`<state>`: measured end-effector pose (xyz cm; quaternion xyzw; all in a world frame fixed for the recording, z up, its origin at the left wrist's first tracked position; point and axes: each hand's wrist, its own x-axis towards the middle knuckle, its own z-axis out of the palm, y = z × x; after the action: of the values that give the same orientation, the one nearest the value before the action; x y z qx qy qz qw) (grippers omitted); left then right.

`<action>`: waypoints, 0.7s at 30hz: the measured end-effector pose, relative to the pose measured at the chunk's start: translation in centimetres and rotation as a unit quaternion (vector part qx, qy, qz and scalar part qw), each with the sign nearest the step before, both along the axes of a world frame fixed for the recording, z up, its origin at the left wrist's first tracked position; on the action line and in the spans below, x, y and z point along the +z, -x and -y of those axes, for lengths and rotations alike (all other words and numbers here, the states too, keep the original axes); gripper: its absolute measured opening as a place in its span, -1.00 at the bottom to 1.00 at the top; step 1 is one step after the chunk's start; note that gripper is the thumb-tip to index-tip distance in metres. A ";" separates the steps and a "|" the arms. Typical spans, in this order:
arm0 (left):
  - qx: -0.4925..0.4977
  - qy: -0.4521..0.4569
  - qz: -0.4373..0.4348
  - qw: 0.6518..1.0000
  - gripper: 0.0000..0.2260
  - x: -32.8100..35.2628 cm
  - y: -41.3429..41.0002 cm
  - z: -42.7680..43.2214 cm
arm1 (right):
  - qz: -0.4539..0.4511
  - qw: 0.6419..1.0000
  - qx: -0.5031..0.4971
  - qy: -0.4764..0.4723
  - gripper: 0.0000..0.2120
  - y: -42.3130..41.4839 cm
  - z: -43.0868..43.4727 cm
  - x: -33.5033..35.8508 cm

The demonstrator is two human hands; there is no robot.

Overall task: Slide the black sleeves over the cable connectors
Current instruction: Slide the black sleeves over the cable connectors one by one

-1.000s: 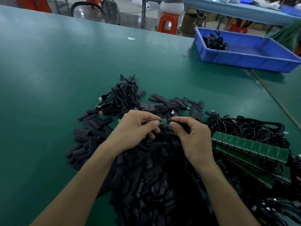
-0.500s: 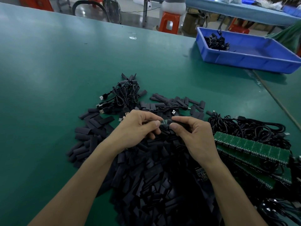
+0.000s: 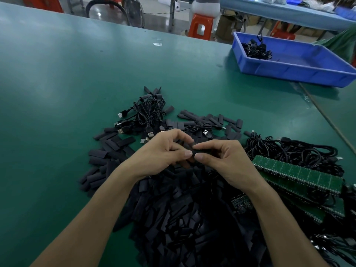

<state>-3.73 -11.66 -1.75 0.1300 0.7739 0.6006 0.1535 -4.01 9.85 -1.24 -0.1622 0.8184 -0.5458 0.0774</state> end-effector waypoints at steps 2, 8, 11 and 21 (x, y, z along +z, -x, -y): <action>0.010 0.001 0.000 1.000 -0.86 -0.2 0.1 -0.1 | -0.012 1.000 -0.010 -0.002 -0.84 -0.1 0.2 -0.2; 0.092 0.042 -0.010 0.995 -0.83 -0.6 0.2 0.0 | -0.052 0.997 -0.063 0.006 -0.86 -0.6 0.7 -0.9; 0.086 0.033 -0.013 0.996 -0.87 -0.5 0.3 0.0 | -0.064 0.995 -0.073 0.007 -0.86 -0.8 0.9 -0.8; 0.066 0.023 -0.019 0.997 -0.89 0.0 0.0 -0.3 | -0.061 0.996 -0.057 0.011 -0.81 -0.8 0.8 -0.5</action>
<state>-3.72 -11.32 -1.79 0.0861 0.7973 0.5887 0.1019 -3.20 9.10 -1.78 -0.1497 0.8234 -0.5474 -0.0056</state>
